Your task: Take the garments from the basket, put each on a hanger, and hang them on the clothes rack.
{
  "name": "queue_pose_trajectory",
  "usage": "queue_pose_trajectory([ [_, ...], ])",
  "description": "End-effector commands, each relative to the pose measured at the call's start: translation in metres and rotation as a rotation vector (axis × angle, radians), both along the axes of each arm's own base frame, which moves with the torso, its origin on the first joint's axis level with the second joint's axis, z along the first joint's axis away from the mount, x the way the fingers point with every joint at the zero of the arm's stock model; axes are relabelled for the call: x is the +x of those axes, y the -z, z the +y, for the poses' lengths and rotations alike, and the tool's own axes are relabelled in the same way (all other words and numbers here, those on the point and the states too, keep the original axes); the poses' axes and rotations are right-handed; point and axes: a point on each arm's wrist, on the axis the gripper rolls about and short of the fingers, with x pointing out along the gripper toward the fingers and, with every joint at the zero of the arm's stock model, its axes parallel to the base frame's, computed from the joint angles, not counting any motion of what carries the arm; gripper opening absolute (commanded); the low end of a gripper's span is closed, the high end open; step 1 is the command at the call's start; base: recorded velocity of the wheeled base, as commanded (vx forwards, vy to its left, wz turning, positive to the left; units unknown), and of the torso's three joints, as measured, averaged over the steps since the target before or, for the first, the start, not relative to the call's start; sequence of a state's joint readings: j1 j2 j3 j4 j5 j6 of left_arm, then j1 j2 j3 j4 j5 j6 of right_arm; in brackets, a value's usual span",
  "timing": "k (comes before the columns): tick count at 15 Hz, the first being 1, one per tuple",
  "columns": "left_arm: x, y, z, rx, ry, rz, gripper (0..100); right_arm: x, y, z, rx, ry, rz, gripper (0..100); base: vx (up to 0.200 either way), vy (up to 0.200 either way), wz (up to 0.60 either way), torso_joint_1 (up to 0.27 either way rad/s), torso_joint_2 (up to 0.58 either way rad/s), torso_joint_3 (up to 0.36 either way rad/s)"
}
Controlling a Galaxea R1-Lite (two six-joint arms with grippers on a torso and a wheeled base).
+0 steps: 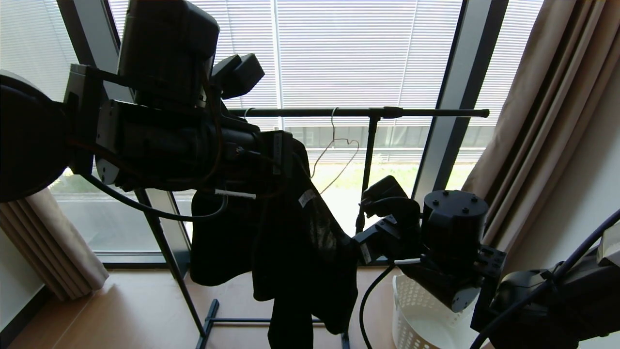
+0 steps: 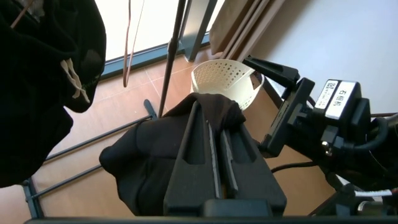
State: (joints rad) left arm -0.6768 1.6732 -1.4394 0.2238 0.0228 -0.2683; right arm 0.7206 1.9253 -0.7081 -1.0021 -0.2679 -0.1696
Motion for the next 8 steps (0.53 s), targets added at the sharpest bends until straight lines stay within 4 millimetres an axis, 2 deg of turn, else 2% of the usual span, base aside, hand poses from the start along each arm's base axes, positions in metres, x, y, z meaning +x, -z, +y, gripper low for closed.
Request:
queue_pose_trajectory([
  [1, -0.002, 0.001, 0.001, 0.003, -0.001, 0.004, 0, 0.005, 0.009, 0.0, -0.026, 0.009, 0.015, 0, 0.0, 0.0, 0.0, 0.0, 0.0, 0.0],
  [4, -0.002, 0.006, 0.002, 0.012, 0.0, 0.019, 0, 0.01, 0.009, -0.001, -0.021, 0.02, 0.01, 0, 0.0, 0.0, 0.0, 0.0, 0.0, 0.0],
  [7, -0.004, 0.021, 0.003, 0.05, 0.01, 0.058, 0, 0.024, -0.003, -0.015, 0.005, 0.076, -0.024, 0, 0.0, 0.0, 0.0, 0.0, 0.0, 0.0],
  [8, -0.004, 0.027, 0.003, 0.068, 0.015, 0.071, 0, 0.03, -0.018, -0.026, 0.032, 0.113, -0.059, 0, 0.0, 0.0, 0.0, 0.0, 0.0, 0.0],
])
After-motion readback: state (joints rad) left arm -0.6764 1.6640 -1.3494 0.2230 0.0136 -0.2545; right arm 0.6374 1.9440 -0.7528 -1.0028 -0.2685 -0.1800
